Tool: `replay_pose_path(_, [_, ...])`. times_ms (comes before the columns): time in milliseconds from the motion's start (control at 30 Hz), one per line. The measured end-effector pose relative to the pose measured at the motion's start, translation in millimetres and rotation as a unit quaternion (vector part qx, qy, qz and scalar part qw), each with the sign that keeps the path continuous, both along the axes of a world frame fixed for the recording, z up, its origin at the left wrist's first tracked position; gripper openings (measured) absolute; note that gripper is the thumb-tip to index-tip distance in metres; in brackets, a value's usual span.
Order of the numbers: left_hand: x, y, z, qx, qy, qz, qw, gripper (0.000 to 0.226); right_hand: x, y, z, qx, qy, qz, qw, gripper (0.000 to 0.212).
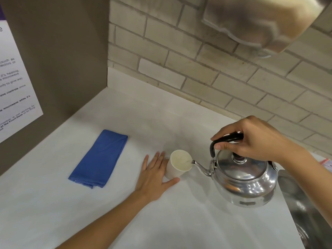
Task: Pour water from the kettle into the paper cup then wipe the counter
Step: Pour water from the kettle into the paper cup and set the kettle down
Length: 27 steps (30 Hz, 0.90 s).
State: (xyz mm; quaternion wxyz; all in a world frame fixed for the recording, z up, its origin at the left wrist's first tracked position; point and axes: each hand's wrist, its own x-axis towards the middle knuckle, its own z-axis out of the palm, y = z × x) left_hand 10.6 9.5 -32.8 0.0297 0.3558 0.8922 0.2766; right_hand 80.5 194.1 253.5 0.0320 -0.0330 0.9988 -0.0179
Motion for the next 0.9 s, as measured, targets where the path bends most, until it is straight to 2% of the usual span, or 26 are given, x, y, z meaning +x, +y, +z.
replay_pose_path(900, [1.0, -1.2, 2.0, -0.008, -0.001, -0.002, 1.0, 0.089, -7.1, -2.5, 1.4, 0.01, -0.019, -0.003, 1.0, 0.03])
